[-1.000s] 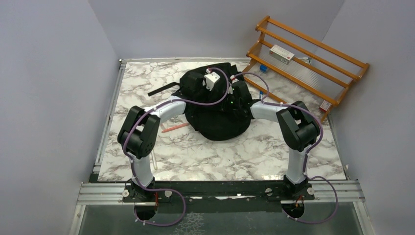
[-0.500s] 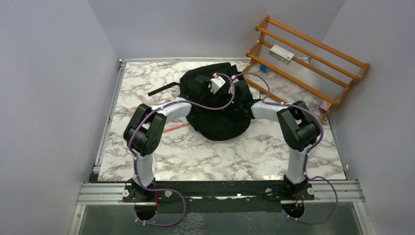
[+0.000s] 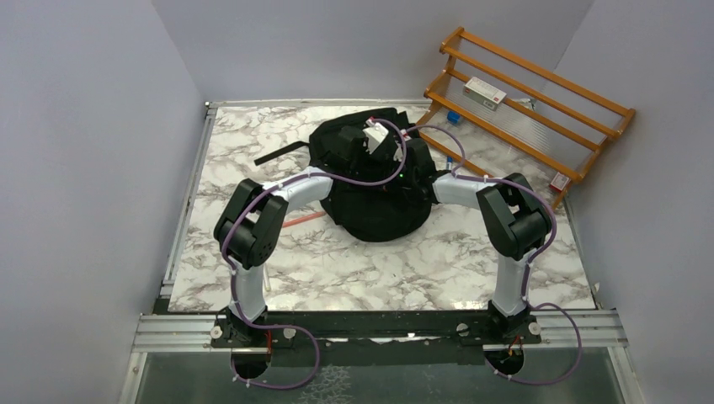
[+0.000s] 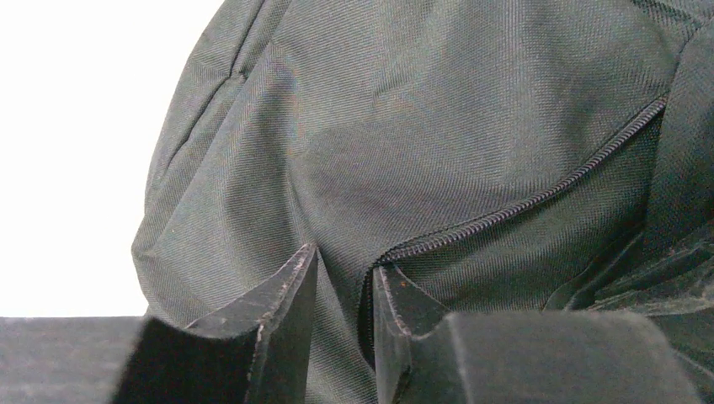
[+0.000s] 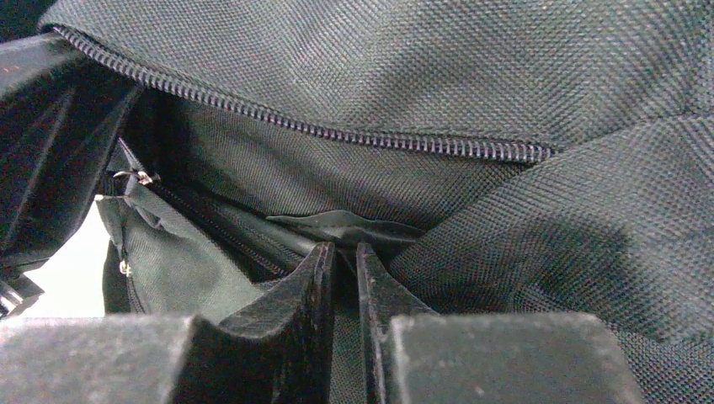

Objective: Pack the student bag
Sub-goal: Unzip the student bag at the center of the board.

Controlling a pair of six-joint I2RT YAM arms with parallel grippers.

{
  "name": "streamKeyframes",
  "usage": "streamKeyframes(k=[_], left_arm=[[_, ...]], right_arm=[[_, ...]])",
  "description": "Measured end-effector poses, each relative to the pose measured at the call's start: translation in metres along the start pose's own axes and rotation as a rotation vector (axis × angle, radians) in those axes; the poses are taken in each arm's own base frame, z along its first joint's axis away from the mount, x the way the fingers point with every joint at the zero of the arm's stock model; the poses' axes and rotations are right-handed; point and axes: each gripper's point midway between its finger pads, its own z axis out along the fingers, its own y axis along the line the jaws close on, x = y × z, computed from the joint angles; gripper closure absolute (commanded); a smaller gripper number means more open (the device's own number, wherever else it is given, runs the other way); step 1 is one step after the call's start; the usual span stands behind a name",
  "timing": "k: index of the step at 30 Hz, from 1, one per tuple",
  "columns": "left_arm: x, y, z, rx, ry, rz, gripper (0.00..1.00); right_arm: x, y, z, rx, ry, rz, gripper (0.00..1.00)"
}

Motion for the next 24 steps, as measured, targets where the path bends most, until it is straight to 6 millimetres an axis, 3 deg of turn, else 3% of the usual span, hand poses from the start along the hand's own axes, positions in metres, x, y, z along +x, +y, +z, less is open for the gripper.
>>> streamKeyframes(k=[6,11,13,18,24], left_arm=[[0.0,-0.002,-0.001,-0.006,-0.021,-0.062,0.76],[-0.005,-0.006,-0.005,0.011,-0.038,-0.122,0.98],[-0.007,-0.008,-0.006,0.025,-0.046,-0.141,1.0],[-0.01,-0.014,-0.009,0.057,-0.057,-0.189,1.0],[-0.015,-0.015,-0.011,0.08,-0.071,-0.212,1.0]], right_arm=[[0.0,0.001,0.0,-0.003,0.002,0.014,0.79],[-0.001,0.001,-0.001,-0.004,0.001,0.014,0.73],[-0.003,0.004,-0.004,-0.006,-0.003,0.012,0.7],[-0.018,0.016,-0.027,-0.01,-0.035,-0.009,0.63],[-0.058,0.025,-0.066,0.048,-0.184,-0.061,0.6]])
